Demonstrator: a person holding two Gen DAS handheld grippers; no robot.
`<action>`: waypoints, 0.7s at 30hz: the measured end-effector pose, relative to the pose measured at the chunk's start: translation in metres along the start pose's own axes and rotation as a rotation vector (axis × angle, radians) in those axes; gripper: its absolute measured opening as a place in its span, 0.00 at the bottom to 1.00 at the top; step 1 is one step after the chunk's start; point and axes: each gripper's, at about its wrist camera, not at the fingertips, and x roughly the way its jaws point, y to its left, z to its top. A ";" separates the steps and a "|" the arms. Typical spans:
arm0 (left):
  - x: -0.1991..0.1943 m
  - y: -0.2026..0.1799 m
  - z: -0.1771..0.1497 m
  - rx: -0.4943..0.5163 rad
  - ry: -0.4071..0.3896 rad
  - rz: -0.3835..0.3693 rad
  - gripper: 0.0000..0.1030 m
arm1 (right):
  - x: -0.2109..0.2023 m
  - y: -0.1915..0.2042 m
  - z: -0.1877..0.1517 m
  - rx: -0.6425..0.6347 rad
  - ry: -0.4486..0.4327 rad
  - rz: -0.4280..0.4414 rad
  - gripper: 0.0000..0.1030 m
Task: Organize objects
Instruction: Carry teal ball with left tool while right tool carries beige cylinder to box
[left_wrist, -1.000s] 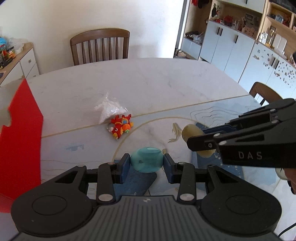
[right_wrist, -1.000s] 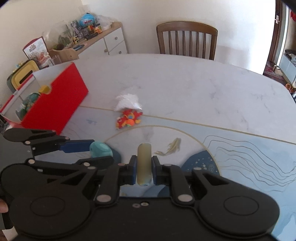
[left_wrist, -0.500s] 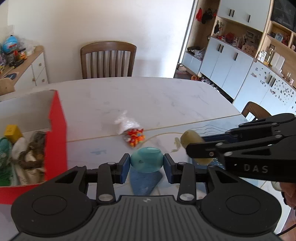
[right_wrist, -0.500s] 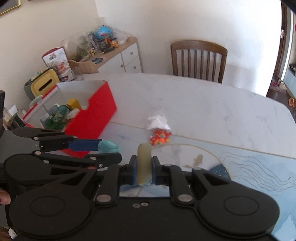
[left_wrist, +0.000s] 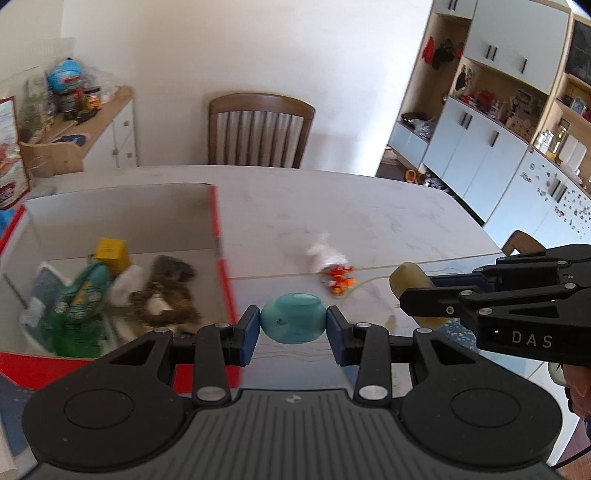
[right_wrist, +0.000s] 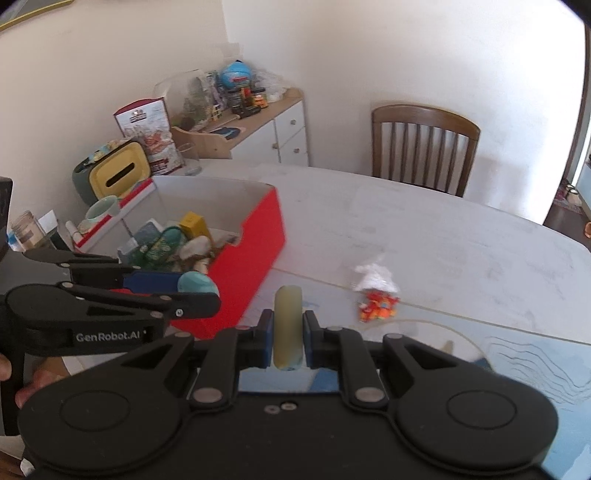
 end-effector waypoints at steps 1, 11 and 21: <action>-0.003 0.006 0.000 -0.006 -0.002 0.005 0.37 | 0.002 0.005 0.001 -0.002 0.000 0.005 0.14; -0.022 0.073 0.007 -0.059 -0.027 0.072 0.37 | 0.031 0.051 0.020 -0.038 0.008 0.039 0.14; -0.019 0.134 0.023 -0.099 -0.044 0.154 0.37 | 0.065 0.078 0.039 -0.047 0.023 0.051 0.14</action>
